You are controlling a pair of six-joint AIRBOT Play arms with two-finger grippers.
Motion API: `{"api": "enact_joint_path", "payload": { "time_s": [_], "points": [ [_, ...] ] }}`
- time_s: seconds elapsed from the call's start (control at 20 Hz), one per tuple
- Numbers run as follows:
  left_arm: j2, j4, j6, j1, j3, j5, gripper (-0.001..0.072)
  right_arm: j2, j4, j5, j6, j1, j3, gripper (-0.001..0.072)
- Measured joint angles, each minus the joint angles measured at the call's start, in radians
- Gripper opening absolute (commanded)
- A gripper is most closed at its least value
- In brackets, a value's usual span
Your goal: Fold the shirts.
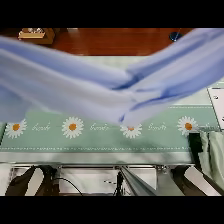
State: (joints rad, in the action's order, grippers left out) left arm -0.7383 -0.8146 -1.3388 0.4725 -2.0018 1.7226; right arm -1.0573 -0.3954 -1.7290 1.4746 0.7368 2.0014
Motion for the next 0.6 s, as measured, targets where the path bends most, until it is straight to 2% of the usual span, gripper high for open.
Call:
{"api": "enact_joint_path", "payload": {
  "time_s": [0.3,0.6],
  "points": [
    [0.037,-0.034,-0.033,-0.005,0.127,0.093,0.0017,-0.051,-0.218,-0.1,0.011,-0.027,0.024,0.0018],
    [0.042,0.048,-0.048,-0.005,0.497,0.039,0.0017,-0.264,-0.542,-0.09,-0.024,-0.33,0.027,0.0018]
  ]
}}
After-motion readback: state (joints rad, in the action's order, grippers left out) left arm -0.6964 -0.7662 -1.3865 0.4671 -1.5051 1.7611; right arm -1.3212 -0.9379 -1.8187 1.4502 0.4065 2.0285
